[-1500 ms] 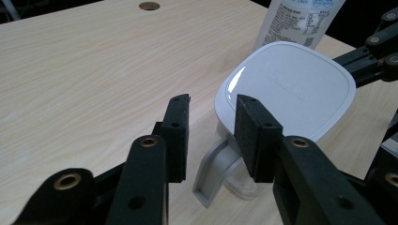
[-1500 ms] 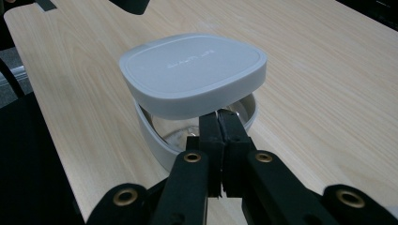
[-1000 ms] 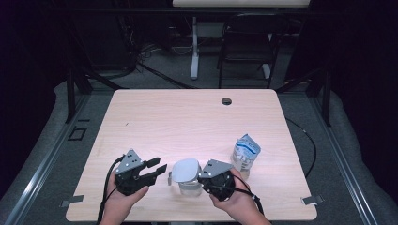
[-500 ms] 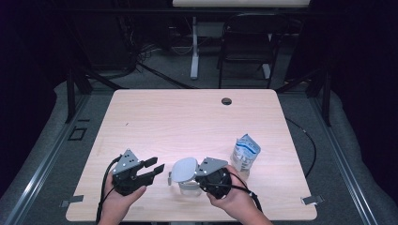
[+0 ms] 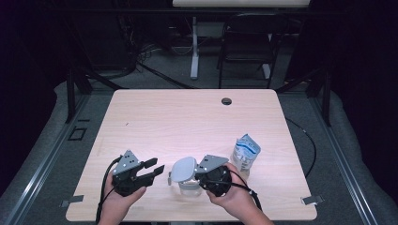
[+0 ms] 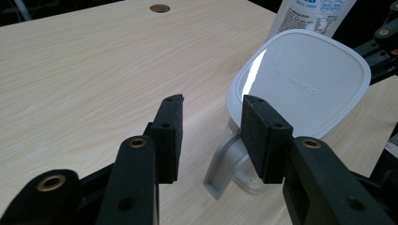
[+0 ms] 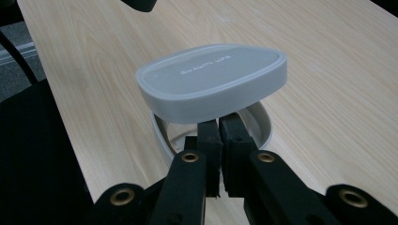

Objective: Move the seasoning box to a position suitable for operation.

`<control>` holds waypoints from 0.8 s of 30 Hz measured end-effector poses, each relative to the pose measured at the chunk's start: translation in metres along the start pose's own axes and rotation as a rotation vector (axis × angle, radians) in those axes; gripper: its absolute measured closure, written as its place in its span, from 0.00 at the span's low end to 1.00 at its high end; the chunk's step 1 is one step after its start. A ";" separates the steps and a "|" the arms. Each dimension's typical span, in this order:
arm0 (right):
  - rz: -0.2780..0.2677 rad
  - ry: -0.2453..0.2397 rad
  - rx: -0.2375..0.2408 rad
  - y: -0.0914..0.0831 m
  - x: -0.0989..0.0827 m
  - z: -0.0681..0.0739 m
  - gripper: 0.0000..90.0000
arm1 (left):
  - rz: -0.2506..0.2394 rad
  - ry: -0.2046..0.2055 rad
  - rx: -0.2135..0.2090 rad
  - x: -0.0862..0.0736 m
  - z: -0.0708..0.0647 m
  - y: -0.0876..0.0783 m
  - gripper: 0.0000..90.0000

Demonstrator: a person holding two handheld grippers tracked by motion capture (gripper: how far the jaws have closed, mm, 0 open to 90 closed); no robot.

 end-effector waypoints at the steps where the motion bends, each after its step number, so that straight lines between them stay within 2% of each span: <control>1: 0.002 -0.002 -0.001 -0.001 0.000 0.000 0.98 | -0.001 0.000 0.001 0.000 0.000 0.000 0.67; 14: -0.021 0.003 -0.001 -0.004 0.010 -0.002 0.97 | -0.029 -0.021 0.012 0.004 0.007 -0.006 0.66; 24: -0.033 -0.001 -0.002 -0.003 0.019 -0.002 0.97 | -0.027 -0.029 0.013 0.004 0.010 -0.007 0.65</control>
Point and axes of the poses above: each handheld gripper's, and its own axes: y roughly forward along the jaws, x roughly out of its top, z roughly to its left, the point moved 10 cm from there along y, roughly forward along the jaws, and after that the axes turned 15 degrees about -y, right-handed, at the moved point
